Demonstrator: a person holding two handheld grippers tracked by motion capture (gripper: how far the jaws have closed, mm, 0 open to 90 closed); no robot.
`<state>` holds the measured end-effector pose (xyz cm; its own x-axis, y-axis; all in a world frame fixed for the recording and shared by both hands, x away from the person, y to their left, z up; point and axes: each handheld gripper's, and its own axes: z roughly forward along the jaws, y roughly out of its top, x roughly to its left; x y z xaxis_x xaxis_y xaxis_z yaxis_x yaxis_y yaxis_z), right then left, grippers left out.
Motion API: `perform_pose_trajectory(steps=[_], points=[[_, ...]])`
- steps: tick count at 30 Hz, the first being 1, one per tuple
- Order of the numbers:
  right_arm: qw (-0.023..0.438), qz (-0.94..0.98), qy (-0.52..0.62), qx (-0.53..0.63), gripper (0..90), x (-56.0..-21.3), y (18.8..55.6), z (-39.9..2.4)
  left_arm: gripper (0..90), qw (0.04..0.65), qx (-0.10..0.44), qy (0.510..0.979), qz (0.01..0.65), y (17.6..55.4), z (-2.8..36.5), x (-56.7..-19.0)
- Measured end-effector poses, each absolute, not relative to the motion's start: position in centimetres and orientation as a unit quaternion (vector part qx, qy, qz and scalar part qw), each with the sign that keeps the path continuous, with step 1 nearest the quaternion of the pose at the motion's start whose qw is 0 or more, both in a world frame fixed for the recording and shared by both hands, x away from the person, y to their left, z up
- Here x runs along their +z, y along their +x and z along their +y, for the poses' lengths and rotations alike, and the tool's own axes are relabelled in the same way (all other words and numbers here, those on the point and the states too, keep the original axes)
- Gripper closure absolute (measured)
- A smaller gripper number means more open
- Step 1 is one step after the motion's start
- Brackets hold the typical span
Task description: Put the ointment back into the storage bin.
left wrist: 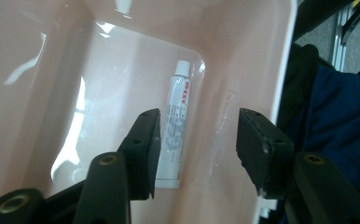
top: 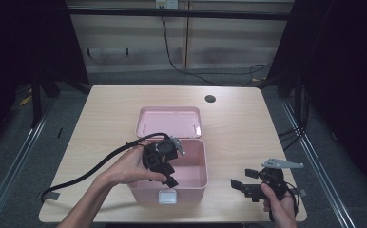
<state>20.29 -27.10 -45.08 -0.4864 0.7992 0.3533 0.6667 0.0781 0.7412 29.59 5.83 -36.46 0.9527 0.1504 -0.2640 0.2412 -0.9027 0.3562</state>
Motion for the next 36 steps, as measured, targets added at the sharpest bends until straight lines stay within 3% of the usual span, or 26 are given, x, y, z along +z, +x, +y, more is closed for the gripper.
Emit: perform_pose_trajectory(steps=[20, 36], points=[[0.073, 0.73, 0.503, 0.457, 15.9, -45.1, 20.3, -27.1, 42.6, 0.252, -0.095, 0.95, 0.155, 30.0, 10.3, -34.8], [0.074, 0.73, 0.503, 0.457, 15.9, -45.1, 20.3, -27.1, 31.5, 0.302, -0.083, 0.928, 0.204, 30.1, 14.1, -33.9]])
